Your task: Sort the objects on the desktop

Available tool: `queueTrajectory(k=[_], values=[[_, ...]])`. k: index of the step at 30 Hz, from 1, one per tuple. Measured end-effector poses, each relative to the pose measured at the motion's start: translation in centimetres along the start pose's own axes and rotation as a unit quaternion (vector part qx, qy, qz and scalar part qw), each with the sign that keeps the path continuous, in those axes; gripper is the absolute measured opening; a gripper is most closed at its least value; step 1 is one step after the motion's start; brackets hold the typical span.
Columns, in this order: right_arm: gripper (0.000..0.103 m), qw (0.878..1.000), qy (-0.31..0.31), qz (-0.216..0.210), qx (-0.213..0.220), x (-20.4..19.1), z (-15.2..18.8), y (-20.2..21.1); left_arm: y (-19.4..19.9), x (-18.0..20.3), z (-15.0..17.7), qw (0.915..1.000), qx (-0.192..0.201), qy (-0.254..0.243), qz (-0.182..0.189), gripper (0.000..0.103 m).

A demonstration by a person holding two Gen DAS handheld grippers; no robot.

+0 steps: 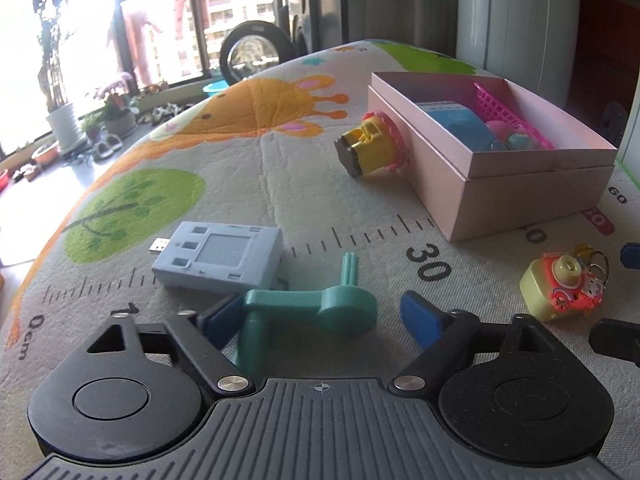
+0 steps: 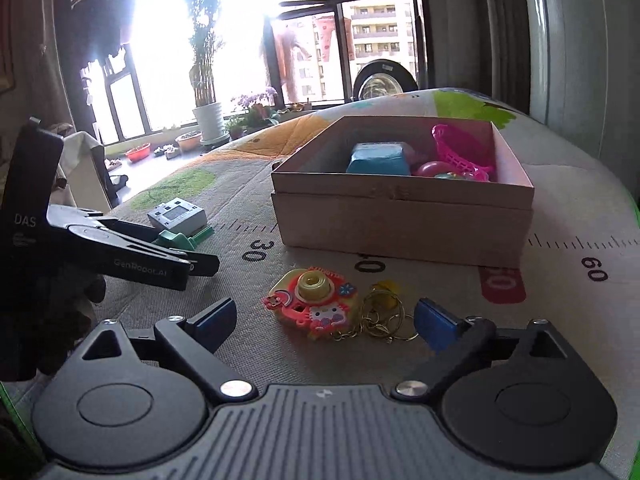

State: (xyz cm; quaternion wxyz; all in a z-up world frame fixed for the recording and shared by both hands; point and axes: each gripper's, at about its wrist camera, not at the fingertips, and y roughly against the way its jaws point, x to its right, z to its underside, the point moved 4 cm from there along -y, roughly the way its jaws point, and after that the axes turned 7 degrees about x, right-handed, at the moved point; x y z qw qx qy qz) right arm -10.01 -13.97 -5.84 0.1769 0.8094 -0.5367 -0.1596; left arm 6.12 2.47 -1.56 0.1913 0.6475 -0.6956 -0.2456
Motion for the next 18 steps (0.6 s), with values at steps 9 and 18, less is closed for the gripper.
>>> queueTrajectory(k=[9,18], values=[[0.096,0.995,0.102,0.001,-0.001,-1.9,-1.0,0.2,4.3,0.5,2.1,0.9979,-0.002,-0.028,0.057,0.076],[0.095,0.989,0.138,-0.045,0.007,-4.7,-8.3,-2.2,6.0,-1.1,3.3,0.9994,0.019,-0.026,0.01,0.095]])
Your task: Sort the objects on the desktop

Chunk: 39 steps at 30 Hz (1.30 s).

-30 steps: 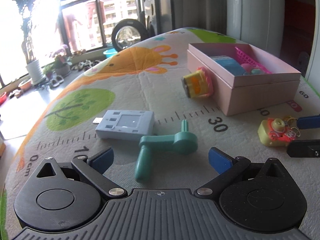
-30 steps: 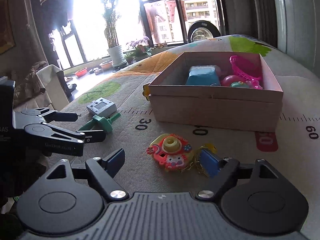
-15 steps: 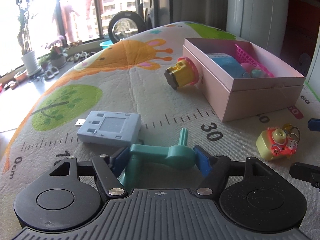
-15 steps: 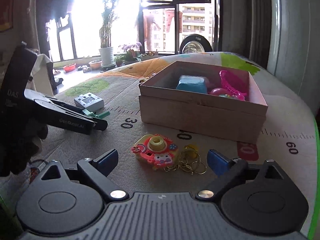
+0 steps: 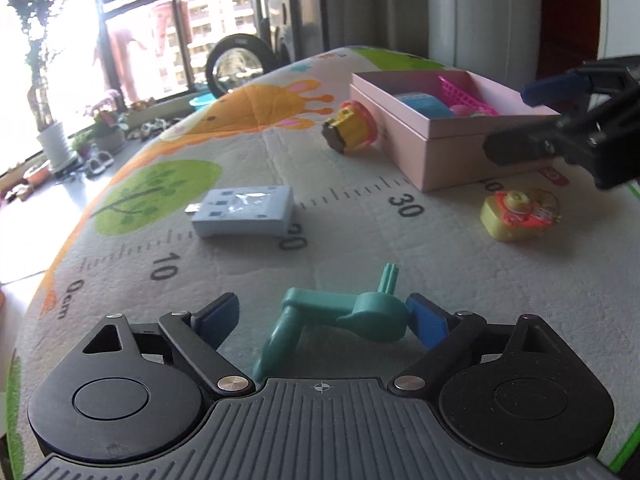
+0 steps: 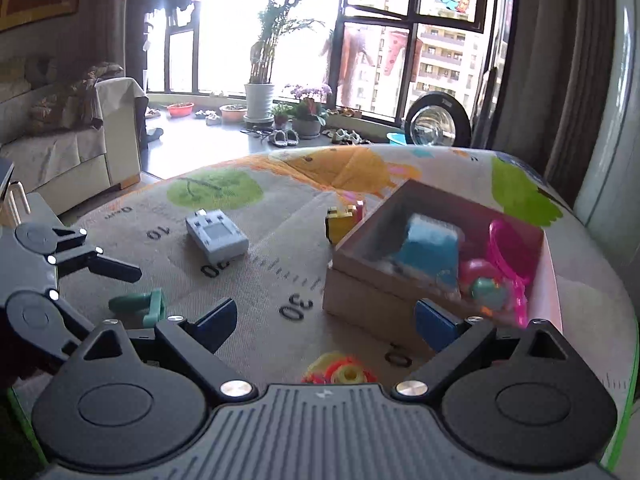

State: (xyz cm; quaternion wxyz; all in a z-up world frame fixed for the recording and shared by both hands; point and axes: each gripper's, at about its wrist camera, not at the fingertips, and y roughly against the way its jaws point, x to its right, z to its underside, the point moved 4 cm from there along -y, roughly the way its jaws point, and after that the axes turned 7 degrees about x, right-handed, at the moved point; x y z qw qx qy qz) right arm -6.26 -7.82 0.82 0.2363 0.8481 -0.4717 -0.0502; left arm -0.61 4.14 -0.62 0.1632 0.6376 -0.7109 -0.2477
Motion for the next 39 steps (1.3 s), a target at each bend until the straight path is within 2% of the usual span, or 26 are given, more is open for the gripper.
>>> queueTrajectory(k=[2,5,9,13,14,17,21,23,26,29,30,32,33,34,35,37,39], values=[[0.086,0.999,0.05,0.014,0.0,-0.7,-2.2,-2.9,0.0,-1.0,-0.2,0.9996,0.007,0.027,0.001,0.096],[0.08,0.992,0.119,0.044,-0.018,-1.8,-4.0,-8.3,0.2,-1.9,-0.1,0.9989,0.014,0.044,0.009,0.097],[0.073,0.987,0.12,0.06,-0.091,-1.8,-4.7,-15.8,1.0,-2.4,-0.1,0.9978,0.028,0.053,0.026,0.1],[0.046,0.976,0.146,0.082,-0.14,-1.9,-4.1,-19.7,1.8,-2.7,0.0,0.9969,0.037,0.058,0.039,0.1],[0.046,0.975,0.155,0.083,-0.14,-2.0,-3.8,-19.7,1.8,-2.7,0.0,0.9967,0.037,0.06,0.04,0.101],[0.043,0.98,0.143,0.065,-0.124,-2.2,-4.0,-17.6,1.7,-2.8,0.1,0.9965,0.036,0.064,0.04,0.101],[0.043,0.993,0.094,-0.001,-0.074,-2.7,-4.6,-10.1,1.1,-2.6,0.1,0.9972,0.027,0.062,0.033,0.101],[0.043,0.994,0.087,-0.016,-0.062,-2.9,-3.6,-6.3,0.8,-2.3,0.0,0.9975,0.022,0.059,0.032,0.101],[0.042,0.992,0.099,-0.021,-0.07,-3.6,-0.9,-1.7,0.3,-2.0,-0.2,0.9979,0.016,0.056,0.027,0.101],[0.042,0.986,0.147,0.007,-0.076,-4.5,2.1,1.1,-0.1,-1.8,-0.7,0.998,0.016,0.06,0.016,0.101],[0.042,0.981,0.179,0.029,-0.073,-4.9,3.0,1.6,-0.2,-1.7,-1.0,0.9979,0.016,0.062,0.014,0.101],[0.037,0.961,0.262,0.071,-0.058,-6.1,5.3,1.9,-0.2,-1.5,-1.7,0.9977,0.019,0.064,0.011,0.101],[0.037,0.955,0.281,0.08,-0.051,-6.6,5.8,1.9,-0.1,-1.3,-2.0,0.9978,0.021,0.062,0.008,0.101],[0.039,0.954,0.286,0.076,-0.047,-6.9,6.3,1.8,0.0,-1.1,-2.4,0.9979,0.024,0.059,0.005,0.101],[0.041,0.962,0.265,0.052,-0.046,-7.1,6.3,2.1,0.3,-0.9,-2.7,0.9981,0.029,0.055,0.003,0.101],[0.042,0.984,0.165,-0.035,-0.063,-6.8,5.8,2.5,1.0,-0.7,-3.1,0.9982,0.037,0.048,-0.001,0.101],[0.044,0.991,0.093,-0.081,-0.055,-6.1,5.3,3.3,1.6,-0.7,-3.4,0.9981,0.041,0.046,-0.005,0.101]])
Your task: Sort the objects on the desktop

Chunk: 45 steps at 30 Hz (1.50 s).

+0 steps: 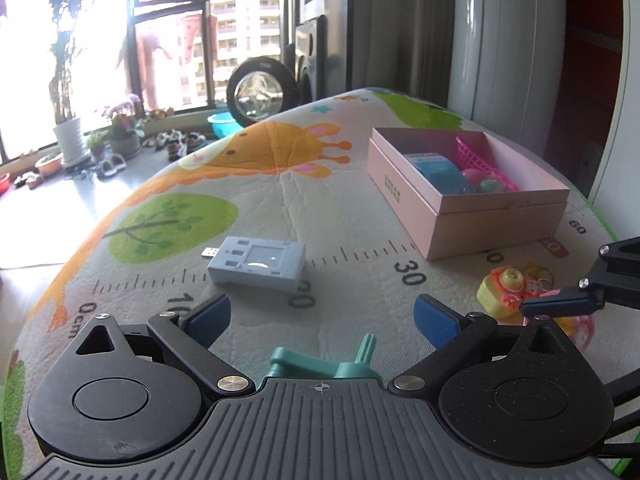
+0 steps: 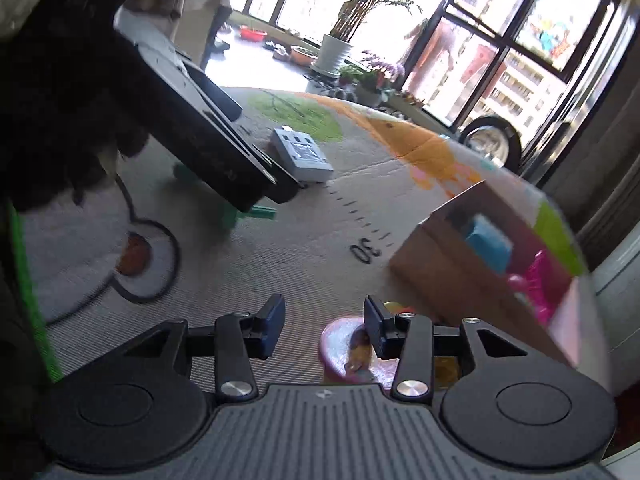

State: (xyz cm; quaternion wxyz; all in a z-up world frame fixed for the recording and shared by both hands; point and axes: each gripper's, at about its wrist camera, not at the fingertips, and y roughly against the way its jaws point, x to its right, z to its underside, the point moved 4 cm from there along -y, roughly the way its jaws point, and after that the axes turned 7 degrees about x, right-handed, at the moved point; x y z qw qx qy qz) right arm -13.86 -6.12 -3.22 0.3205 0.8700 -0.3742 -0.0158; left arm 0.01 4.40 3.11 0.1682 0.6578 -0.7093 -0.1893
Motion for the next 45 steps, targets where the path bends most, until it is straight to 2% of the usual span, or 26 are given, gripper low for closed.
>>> queueTrajectory(k=[1,3,4,5,6,7,10,13,15,17,20,25,27,30,34,39,41,42,43,45], values=[[0.045,1.0,-0.024,-0.007,0.012,0.5,-0.2,0.7,0.2,0.0,-0.1,1.0,0.0,-0.001,-0.001,0.101],[0.054,0.997,-0.066,-0.003,0.045,2.1,-0.3,2.6,0.5,0.2,-0.2,1.0,-0.003,-0.006,0.0,0.101],[0.061,0.995,-0.081,0.012,0.061,3.1,-0.3,3.6,0.6,0.5,-0.2,0.9999,-0.004,-0.009,0.007,0.101],[0.067,0.992,-0.094,0.033,0.075,4.3,0.0,4.6,0.8,1.0,-0.2,0.9997,-0.004,-0.014,0.02,0.101],[0.068,0.99,-0.104,0.052,0.082,5.1,0.2,5.4,0.9,1.7,-0.2,0.999,-0.004,-0.02,0.041,0.101],[0.068,0.986,-0.117,0.078,0.088,6.4,0.7,6.3,1.2,2.8,-0.1,0.9967,-0.005,-0.028,0.076,0.101],[0.07,0.975,-0.157,0.128,0.091,9.2,2.2,8.0,2.3,7.2,0.5,0.9801,-0.009,-0.08,0.182,0.102],[0.073,0.965,-0.191,0.153,0.093,10.8,4.0,9.2,2.6,11.4,1.8,0.9618,-0.012,-0.151,0.228,0.102],[0.076,0.966,-0.191,0.152,0.089,10.5,4.8,9.4,2.2,13.1,2.6,0.9556,-0.018,-0.189,0.225,0.102],[0.078,0.971,-0.187,0.13,0.079,9.1,5.7,8.8,1.7,13.1,2.8,0.9549,-0.026,-0.198,0.22,0.102],[0.078,0.978,-0.18,0.089,0.061,6.6,6.6,7.0,1.6,11.5,2.4,0.9595,-0.032,-0.196,0.2,0.102],[0.077,0.983,-0.169,0.048,0.05,4.7,6.5,3.4,1.5,8.5,2.3,0.9691,-0.046,-0.186,0.155,0.103],[0.055,0.984,-0.164,0.052,0.042,4.6,6.3,2.5,1.2,8.2,2.3,0.9715,-0.052,-0.18,0.146,0.103],[0.055,0.979,-0.186,0.066,0.05,5.5,6.5,3.5,0.1,9.3,1.9,0.9751,-0.05,-0.166,0.138,0.103],[0.055,0.97,-0.202,0.126,0.05,7.2,7.7,5.8,-2.6,11.5,1.1,0.979,-0.048,-0.135,0.145,0.103],[0.055,0.959,-0.231,0.16,0.043,8.5,9.6,7.4,-6.0,13.7,1.0,0.9756,-0.048,-0.149,0.154,0.102],[0.055,0.955,-0.245,0.161,0.042,8.8,10.1,7.4,-6.8,14.1,1.0,0.9739,-0.047,-0.153,0.161,0.097],[0.055,0.954,-0.249,0.16,0.041,8.9,10.2,7.3,-7.1,14.2,1.0,0.9729,-0.048,-0.153,0.166,0.082],[0.055,0.954,-0.253,0.158,0.041,8.9,10.3,7.2,-7.3,14.4,1.0,0.9719,-0.049,-0.153,0.172,0.072],[0.055,0.954,-0.255,0.152,0.04,8.9,10.3,7.0,-7.2,14.5,1.0,0.9718,-0.044,-0.148,0.178,0.066]])
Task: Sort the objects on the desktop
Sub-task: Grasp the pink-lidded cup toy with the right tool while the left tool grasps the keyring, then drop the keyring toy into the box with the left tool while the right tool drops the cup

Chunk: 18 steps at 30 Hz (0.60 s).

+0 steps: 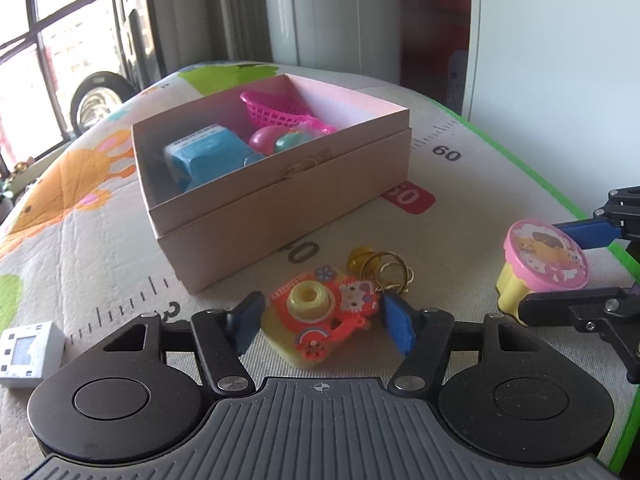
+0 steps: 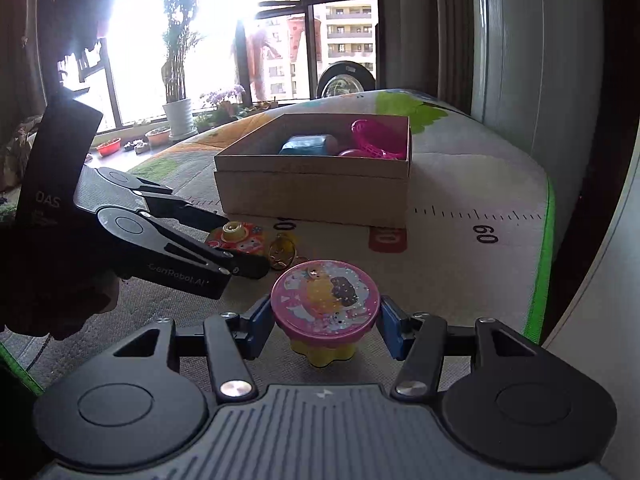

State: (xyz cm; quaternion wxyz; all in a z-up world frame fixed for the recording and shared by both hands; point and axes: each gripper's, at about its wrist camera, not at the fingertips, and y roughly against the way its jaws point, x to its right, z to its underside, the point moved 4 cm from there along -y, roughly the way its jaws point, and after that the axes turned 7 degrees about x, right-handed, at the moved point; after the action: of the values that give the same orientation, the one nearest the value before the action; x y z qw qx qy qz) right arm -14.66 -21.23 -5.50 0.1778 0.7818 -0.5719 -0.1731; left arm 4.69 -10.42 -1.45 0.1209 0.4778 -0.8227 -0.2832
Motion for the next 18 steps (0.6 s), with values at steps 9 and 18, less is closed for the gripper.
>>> queueTrajectory(k=[9,18], values=[[0.055,0.999,0.031,0.002,0.009,-1.4,-0.9,1.4,5.3,0.7,1.5,0.9988,0.03,-0.033,-0.022,0.066],[0.055,0.992,0.068,0.013,0.107,-1.3,-9.2,6.0,13.2,-0.6,-6.2,0.9806,0.168,-0.073,-0.069,0.066]])
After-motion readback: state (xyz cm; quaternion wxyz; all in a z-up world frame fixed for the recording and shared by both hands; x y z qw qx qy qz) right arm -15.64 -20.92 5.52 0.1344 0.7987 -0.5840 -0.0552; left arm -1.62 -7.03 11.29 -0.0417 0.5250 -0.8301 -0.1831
